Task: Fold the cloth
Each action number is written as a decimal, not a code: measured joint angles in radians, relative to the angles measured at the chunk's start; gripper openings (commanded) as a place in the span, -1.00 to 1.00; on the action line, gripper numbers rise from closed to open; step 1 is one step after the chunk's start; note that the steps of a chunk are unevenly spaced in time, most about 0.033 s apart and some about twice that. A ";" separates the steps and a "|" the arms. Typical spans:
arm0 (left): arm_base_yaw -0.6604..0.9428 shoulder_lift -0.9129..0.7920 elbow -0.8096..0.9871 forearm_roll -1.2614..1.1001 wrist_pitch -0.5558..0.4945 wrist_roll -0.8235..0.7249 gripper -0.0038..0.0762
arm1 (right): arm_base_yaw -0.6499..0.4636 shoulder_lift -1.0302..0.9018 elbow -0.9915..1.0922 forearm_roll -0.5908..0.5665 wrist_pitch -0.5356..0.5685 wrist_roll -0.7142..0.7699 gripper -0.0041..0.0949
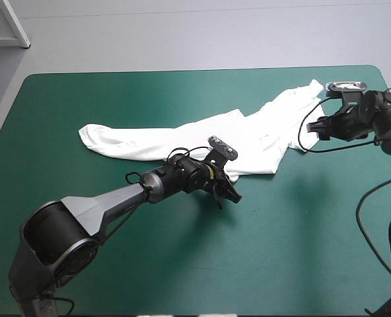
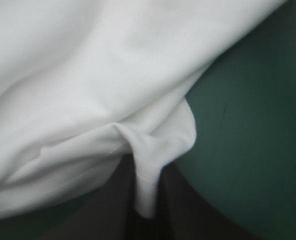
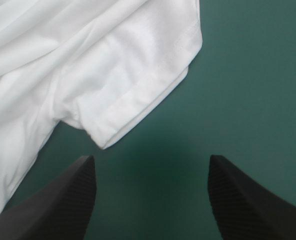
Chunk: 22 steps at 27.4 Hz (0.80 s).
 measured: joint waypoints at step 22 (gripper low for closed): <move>-0.003 0.003 -0.011 0.048 0.033 -0.035 -0.85 | -0.025 0.504 -0.470 -0.023 0.051 0.086 -0.09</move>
